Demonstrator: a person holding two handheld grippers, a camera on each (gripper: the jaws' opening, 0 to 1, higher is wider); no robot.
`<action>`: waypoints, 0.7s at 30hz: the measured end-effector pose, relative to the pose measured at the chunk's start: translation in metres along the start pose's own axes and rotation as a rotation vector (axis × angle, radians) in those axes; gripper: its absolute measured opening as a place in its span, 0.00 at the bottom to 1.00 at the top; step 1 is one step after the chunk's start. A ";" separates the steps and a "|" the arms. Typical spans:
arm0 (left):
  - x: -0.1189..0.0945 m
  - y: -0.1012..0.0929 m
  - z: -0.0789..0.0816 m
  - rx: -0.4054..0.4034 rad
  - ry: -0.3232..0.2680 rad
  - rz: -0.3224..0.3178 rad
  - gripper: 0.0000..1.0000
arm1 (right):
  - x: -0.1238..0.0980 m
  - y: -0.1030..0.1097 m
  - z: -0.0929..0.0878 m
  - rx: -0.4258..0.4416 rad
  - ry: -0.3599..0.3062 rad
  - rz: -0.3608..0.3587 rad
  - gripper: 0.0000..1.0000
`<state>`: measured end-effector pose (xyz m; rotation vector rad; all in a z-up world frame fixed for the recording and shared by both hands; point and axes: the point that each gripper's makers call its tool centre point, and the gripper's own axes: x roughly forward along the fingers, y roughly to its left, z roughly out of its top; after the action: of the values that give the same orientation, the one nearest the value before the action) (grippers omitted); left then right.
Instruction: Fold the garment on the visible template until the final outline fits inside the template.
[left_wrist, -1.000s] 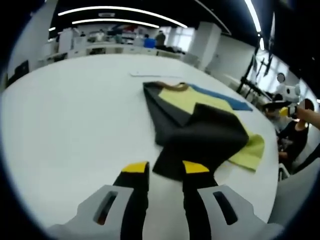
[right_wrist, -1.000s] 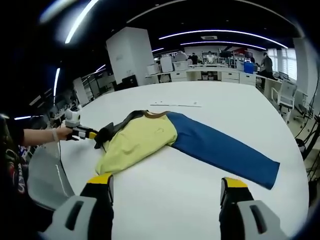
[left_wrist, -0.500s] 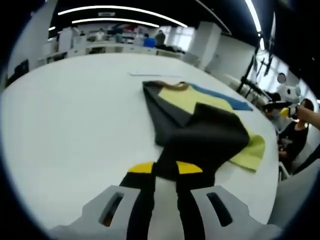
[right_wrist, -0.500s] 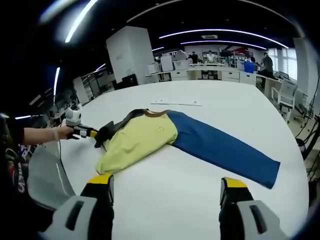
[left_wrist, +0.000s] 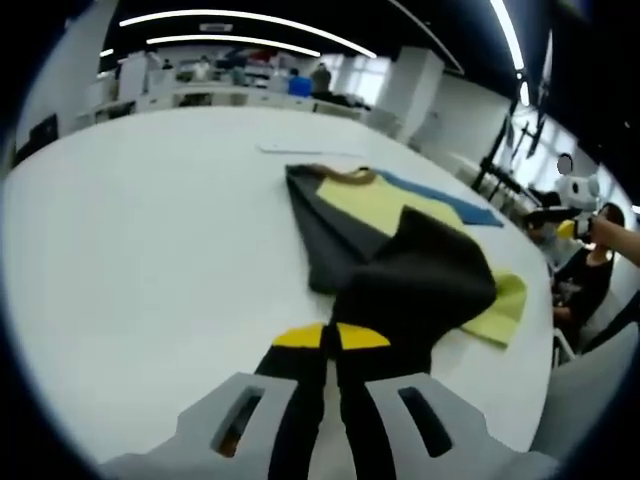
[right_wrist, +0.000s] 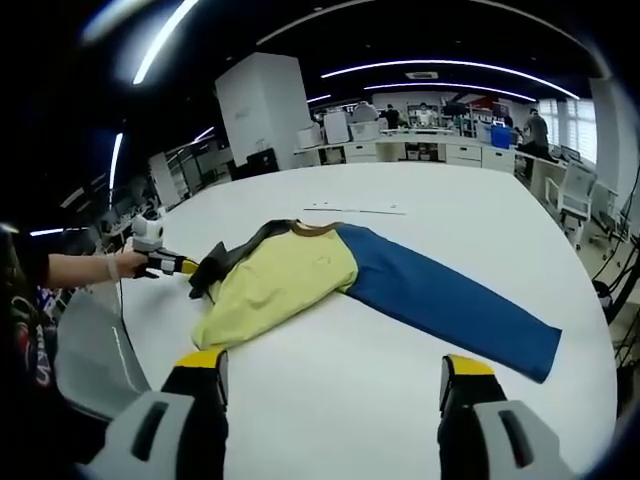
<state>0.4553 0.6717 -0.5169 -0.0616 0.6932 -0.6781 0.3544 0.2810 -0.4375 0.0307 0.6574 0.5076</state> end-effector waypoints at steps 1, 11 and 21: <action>0.000 0.000 0.000 -0.002 -0.001 0.001 0.00 | 0.000 0.000 0.000 0.000 0.000 0.000 0.88; -0.017 0.008 0.014 -0.038 -0.050 0.003 0.00 | 0.000 0.003 0.001 0.000 -0.007 0.005 0.88; -0.051 0.026 0.034 -0.033 -0.118 0.047 0.00 | 0.002 0.006 0.004 -0.013 -0.008 0.010 0.87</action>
<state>0.4612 0.7172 -0.4685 -0.1146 0.5910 -0.6128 0.3559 0.2876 -0.4345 0.0238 0.6467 0.5216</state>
